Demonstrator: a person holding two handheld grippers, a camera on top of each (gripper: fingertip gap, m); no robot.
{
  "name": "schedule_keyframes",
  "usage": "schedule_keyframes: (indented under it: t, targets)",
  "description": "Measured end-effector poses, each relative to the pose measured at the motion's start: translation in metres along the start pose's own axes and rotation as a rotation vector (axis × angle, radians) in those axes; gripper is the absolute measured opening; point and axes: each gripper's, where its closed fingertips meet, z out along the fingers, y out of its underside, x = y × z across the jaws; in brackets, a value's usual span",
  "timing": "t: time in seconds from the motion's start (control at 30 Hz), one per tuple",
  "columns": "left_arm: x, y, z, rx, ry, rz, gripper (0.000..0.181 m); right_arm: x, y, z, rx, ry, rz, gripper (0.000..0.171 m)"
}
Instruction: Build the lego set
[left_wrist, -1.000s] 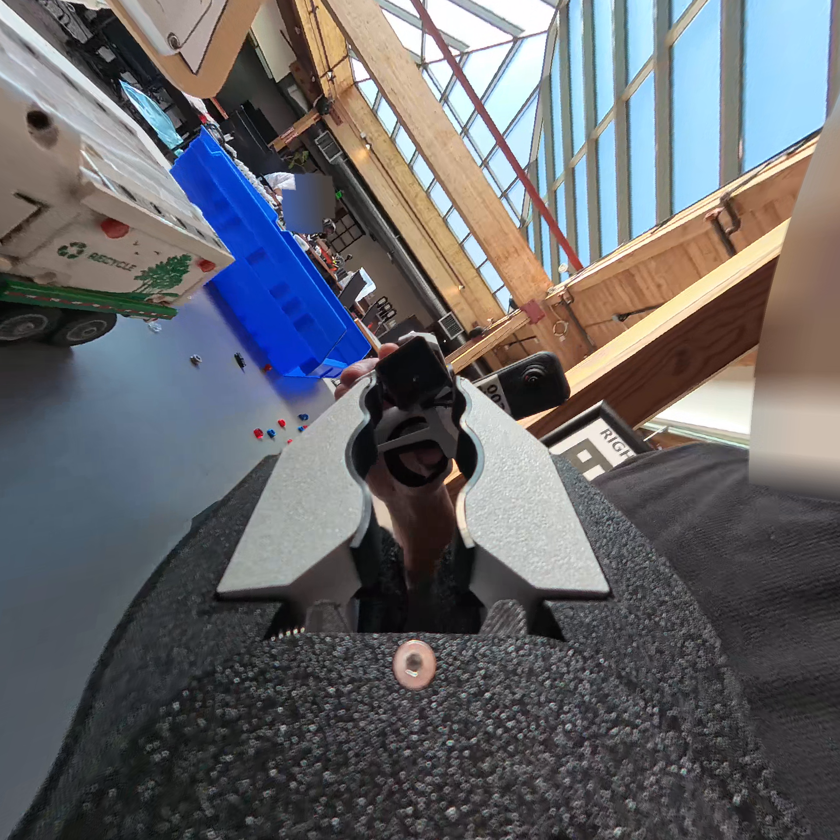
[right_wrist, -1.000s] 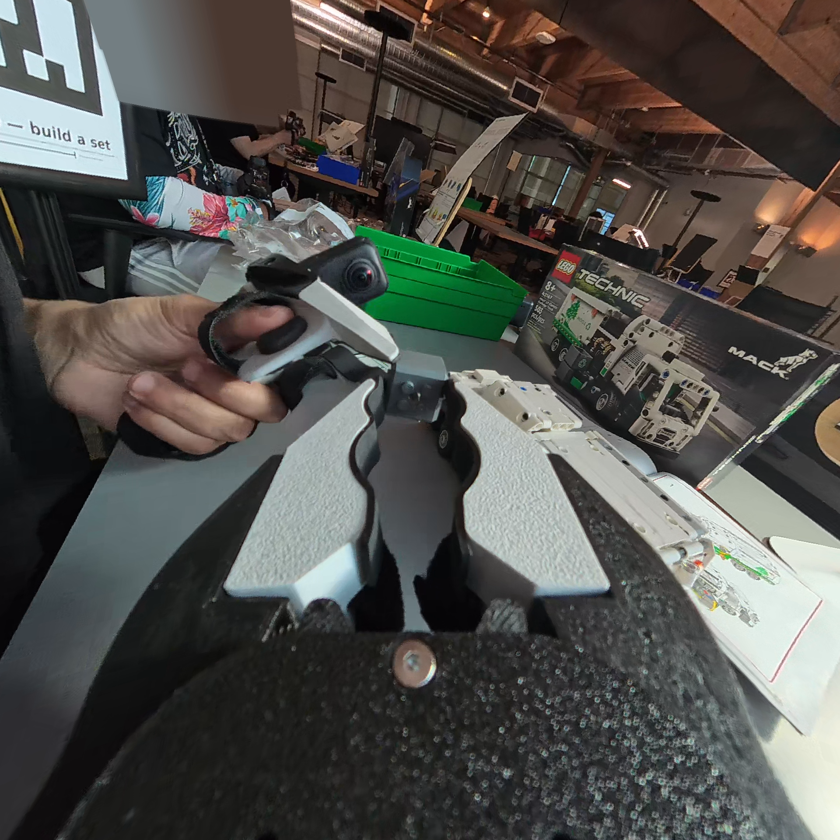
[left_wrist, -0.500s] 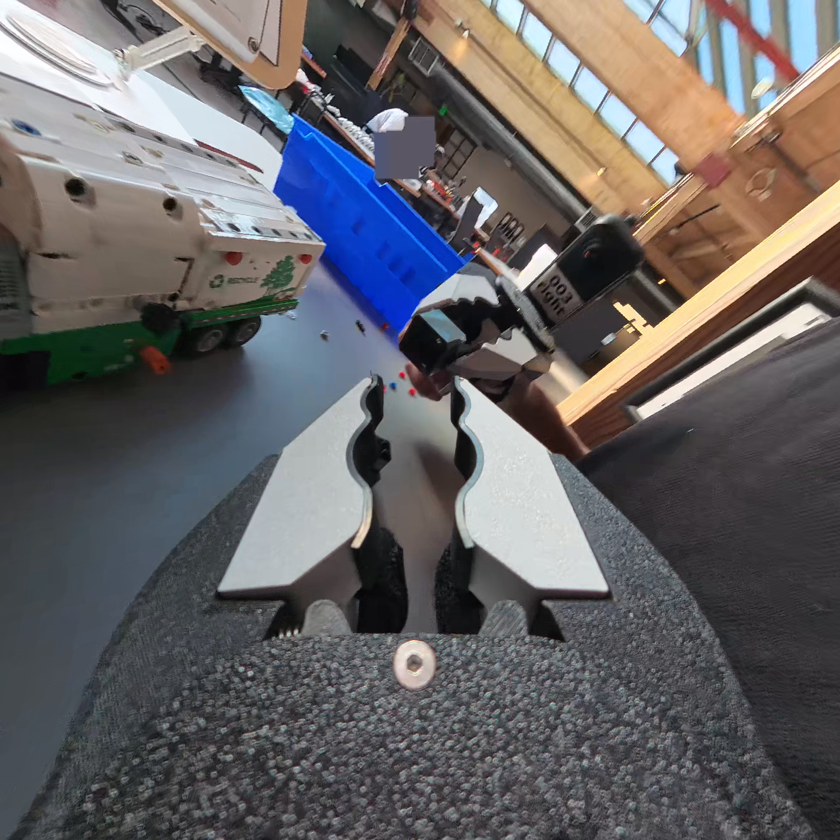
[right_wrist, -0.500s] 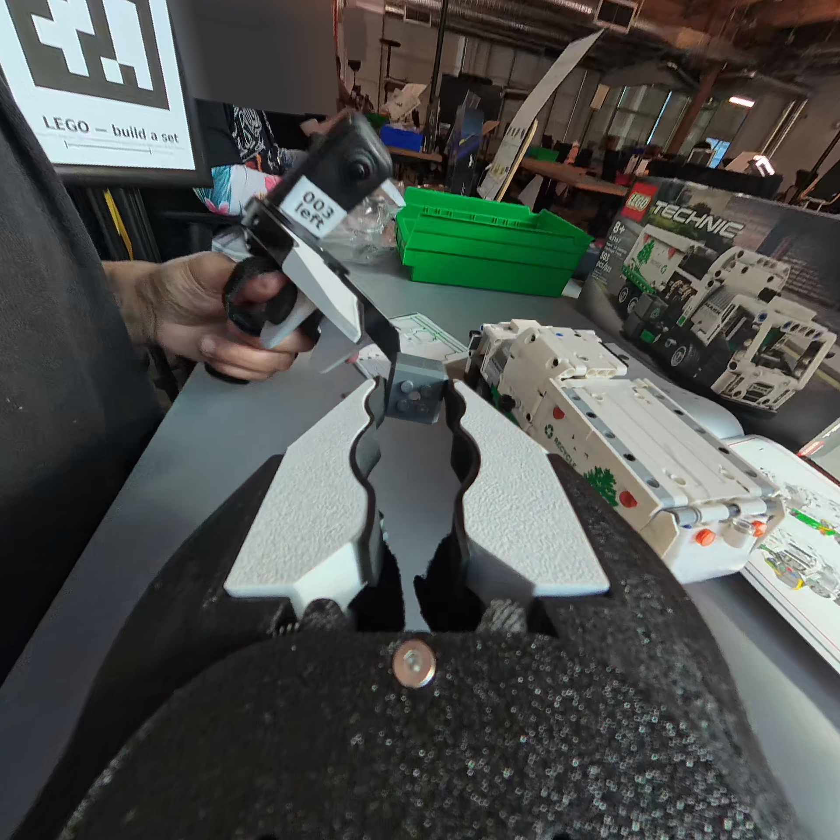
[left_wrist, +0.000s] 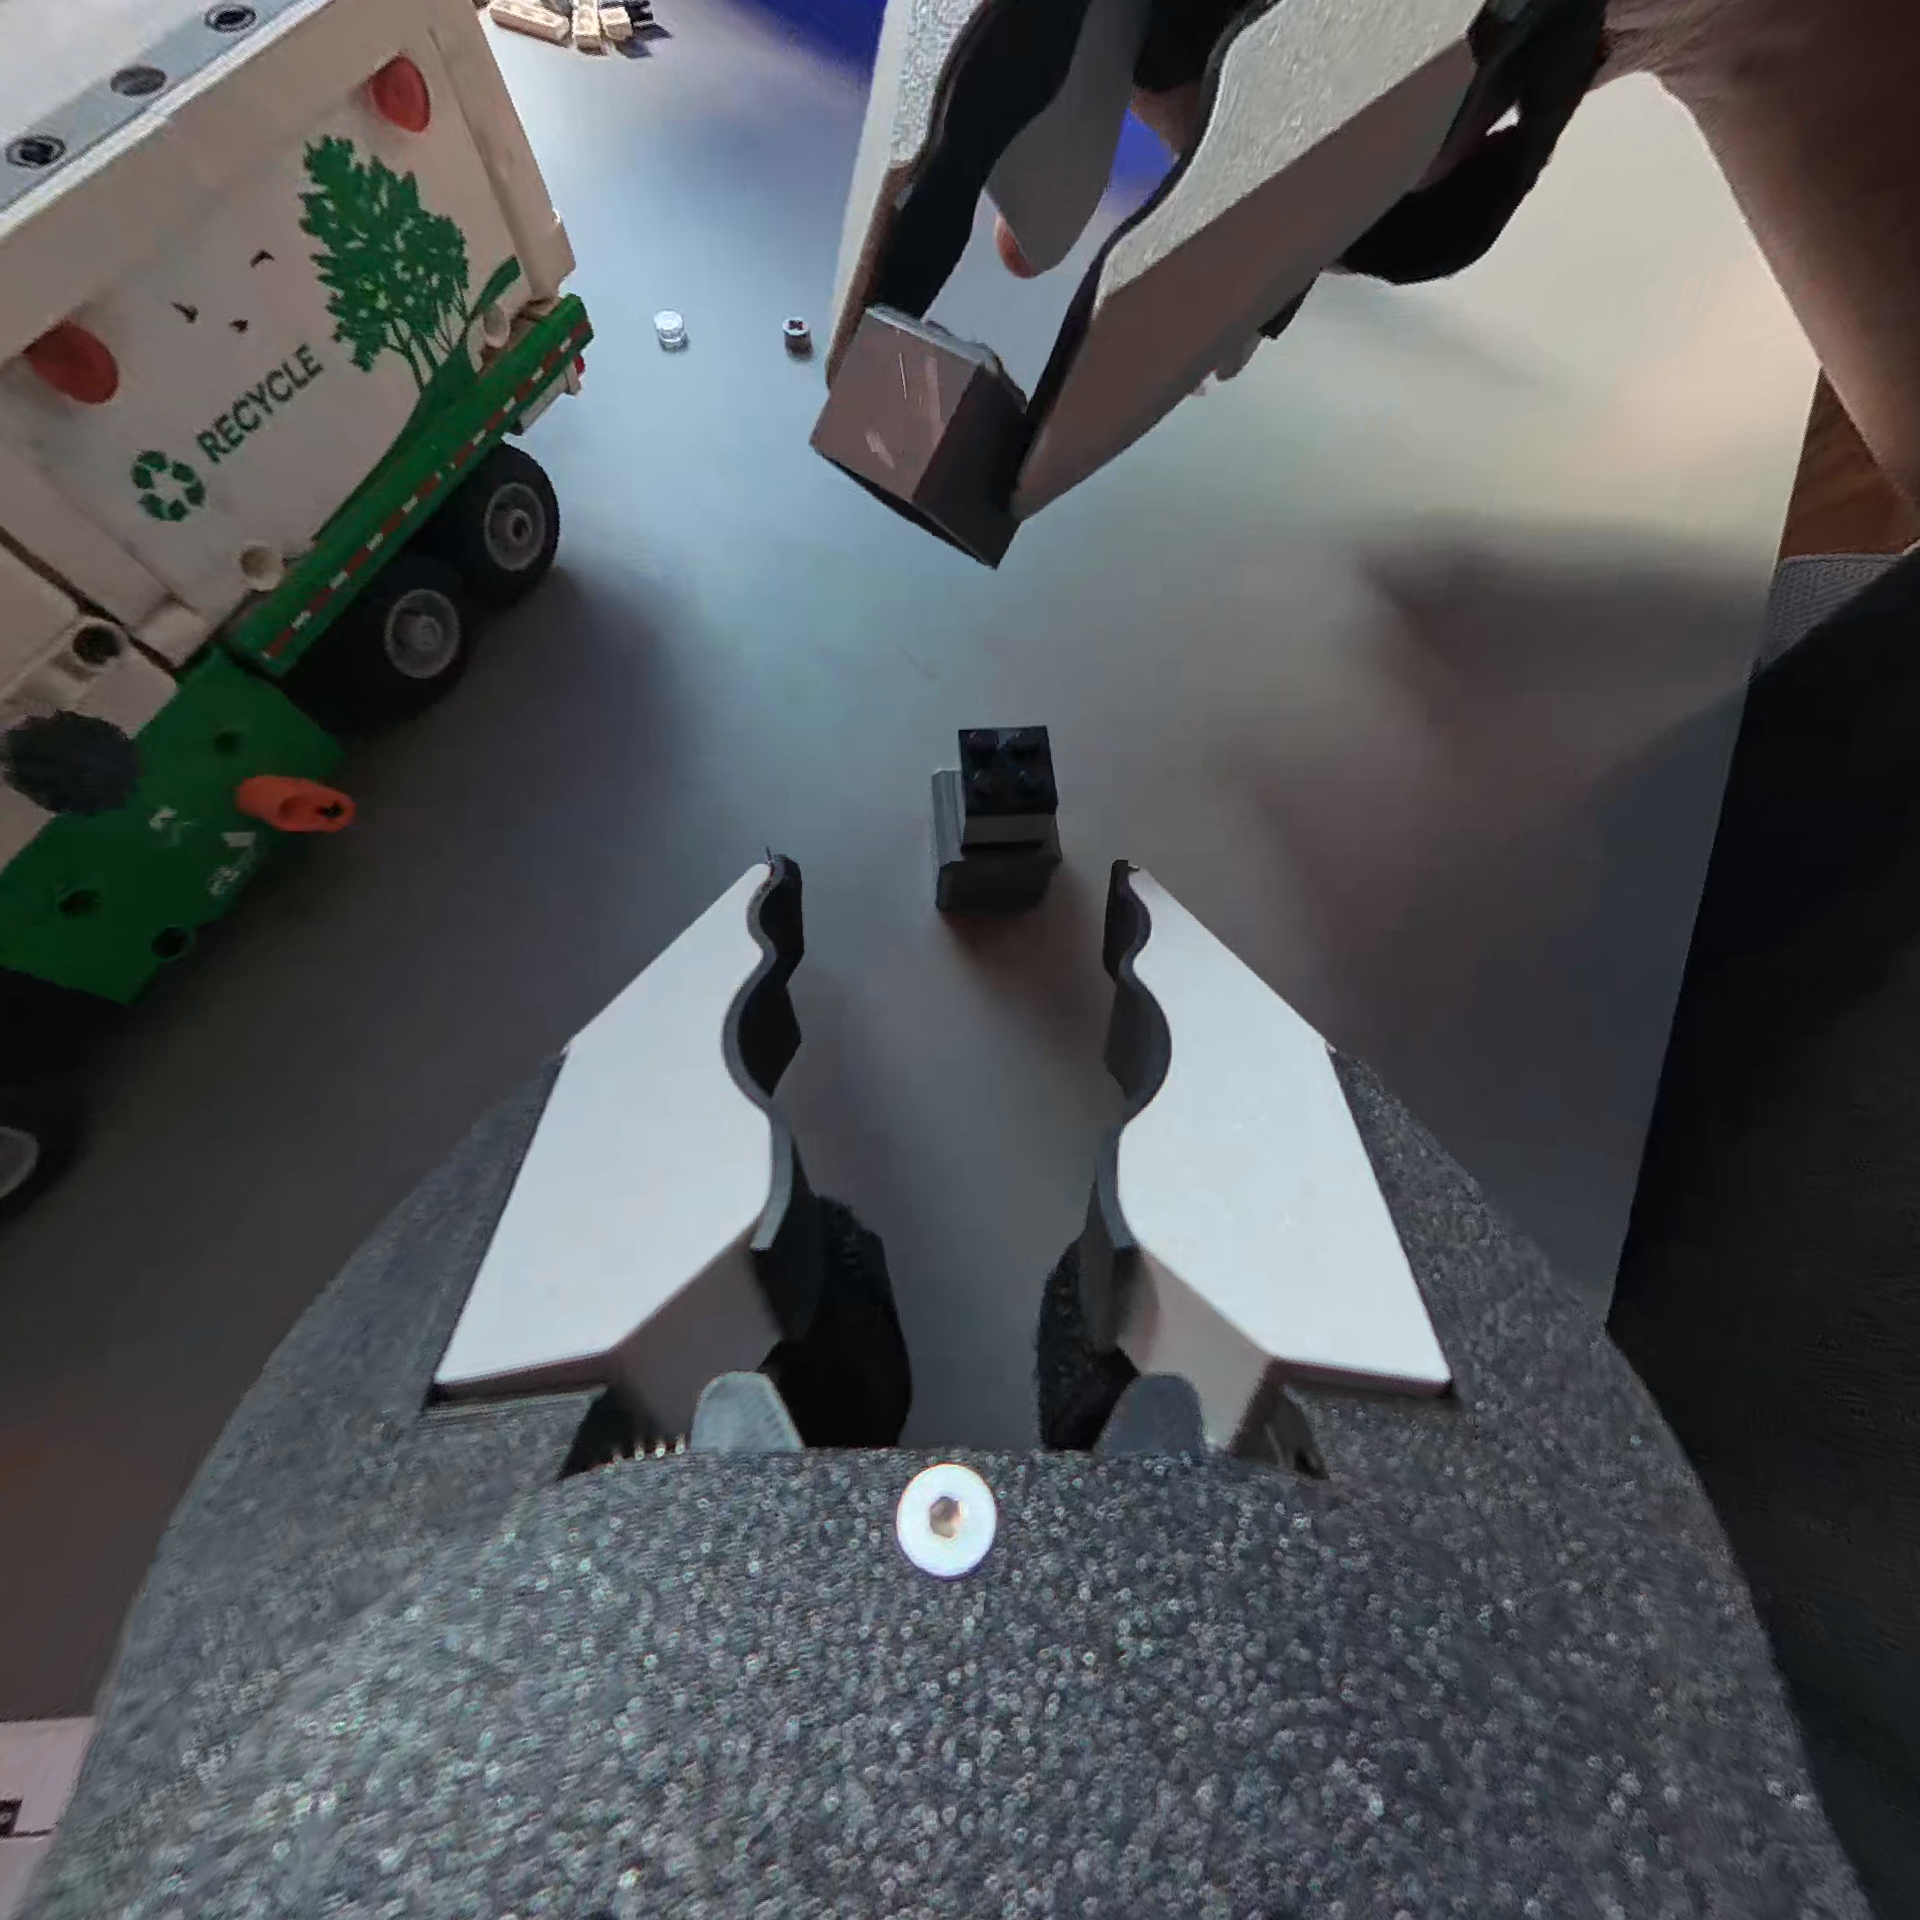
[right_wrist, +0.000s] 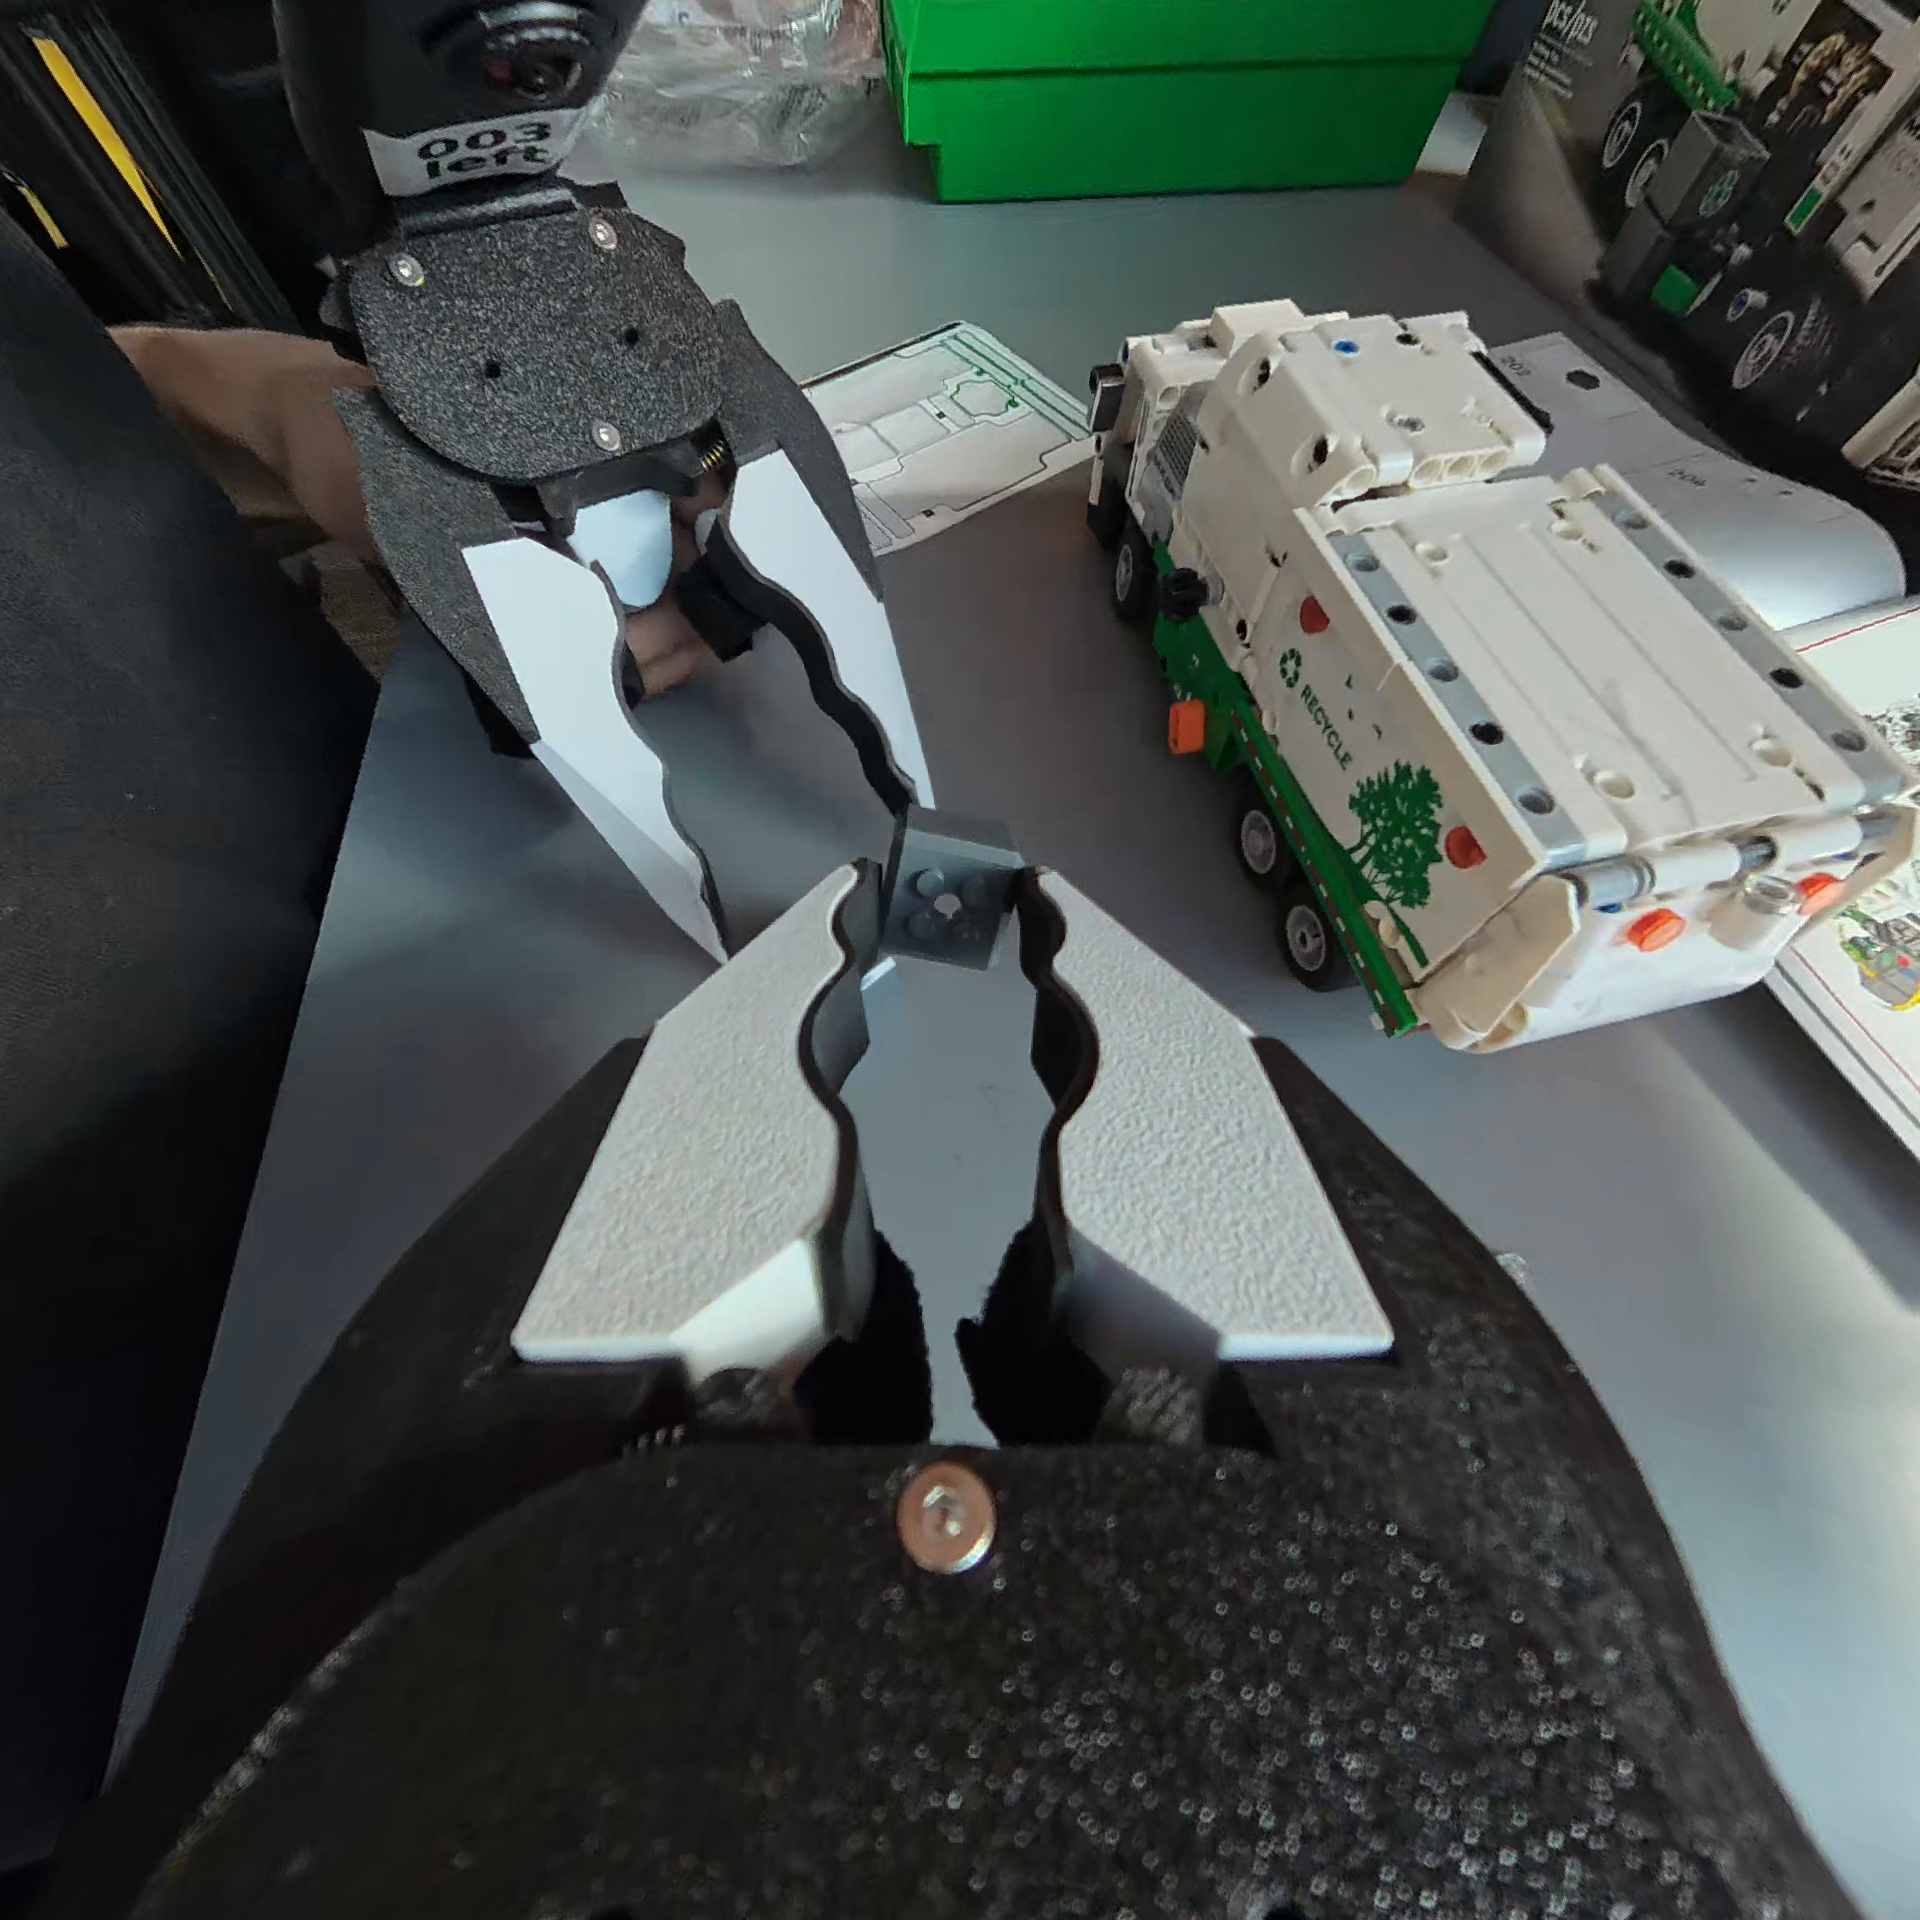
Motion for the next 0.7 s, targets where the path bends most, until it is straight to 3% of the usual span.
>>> schedule_keyframes:
  t: [0.43,0.7]
  targets:
    - [-0.001,0.004,0.019,-0.091,-0.013,0.019,0.024,0.002,0.012,0.005,-0.036,0.013,-0.073,0.026]
    - [-0.002,0.005,0.011,-0.074,0.023,0.019,0.023,0.006,0.016,0.003,-0.077,0.019,-0.125,0.026]
